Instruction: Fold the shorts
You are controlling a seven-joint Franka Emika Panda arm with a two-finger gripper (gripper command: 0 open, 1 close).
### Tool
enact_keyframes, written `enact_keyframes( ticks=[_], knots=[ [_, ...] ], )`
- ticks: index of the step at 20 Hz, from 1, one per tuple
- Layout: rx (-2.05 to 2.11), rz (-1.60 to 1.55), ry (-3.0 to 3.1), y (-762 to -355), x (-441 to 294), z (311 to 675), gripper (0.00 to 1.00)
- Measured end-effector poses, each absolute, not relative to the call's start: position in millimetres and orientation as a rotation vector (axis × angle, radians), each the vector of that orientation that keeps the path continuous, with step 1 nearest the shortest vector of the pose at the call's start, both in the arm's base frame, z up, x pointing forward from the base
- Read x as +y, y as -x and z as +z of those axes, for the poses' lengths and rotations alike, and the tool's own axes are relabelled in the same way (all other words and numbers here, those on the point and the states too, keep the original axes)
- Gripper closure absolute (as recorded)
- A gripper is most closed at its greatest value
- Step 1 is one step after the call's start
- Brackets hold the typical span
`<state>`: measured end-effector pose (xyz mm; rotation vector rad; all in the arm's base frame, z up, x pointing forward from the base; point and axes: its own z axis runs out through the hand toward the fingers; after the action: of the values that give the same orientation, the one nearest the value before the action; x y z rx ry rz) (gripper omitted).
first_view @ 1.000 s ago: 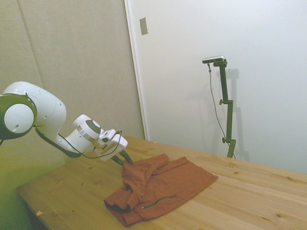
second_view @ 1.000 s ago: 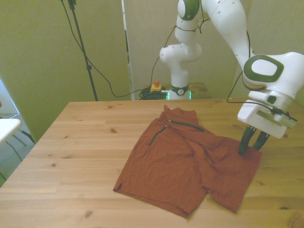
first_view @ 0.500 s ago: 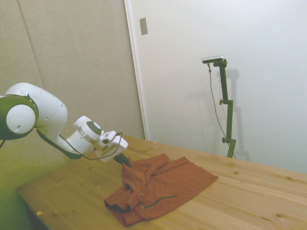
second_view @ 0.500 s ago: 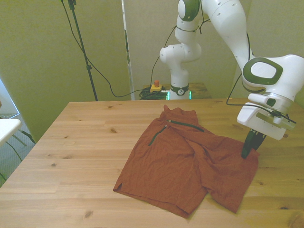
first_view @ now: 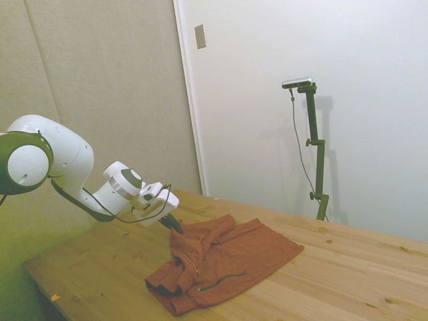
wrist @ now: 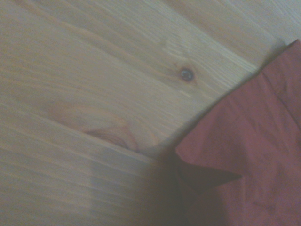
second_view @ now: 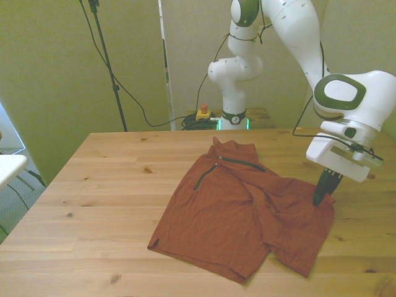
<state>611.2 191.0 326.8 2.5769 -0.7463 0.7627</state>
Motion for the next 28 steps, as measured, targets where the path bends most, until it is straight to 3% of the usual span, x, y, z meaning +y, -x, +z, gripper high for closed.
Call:
enact_keyframes(
  ticks=[5, 13, 26, 27, 28],
  knots=[
    [-0.833, 0.819, -2.532, -607.8, 147.1, 372.0, 1.00],
    [-1.024, 0.845, -2.430, -596.7, 16.4, 423.6, 1.00],
    [-1.197, 0.790, -2.392, -593.7, -143.9, 443.9, 1.00],
    [-1.218, 0.780, -2.389, -594.2, -152.5, 442.4, 0.00],
    [-1.244, 0.768, -2.400, -595.0, -163.2, 441.0, 0.00]
  ],
)
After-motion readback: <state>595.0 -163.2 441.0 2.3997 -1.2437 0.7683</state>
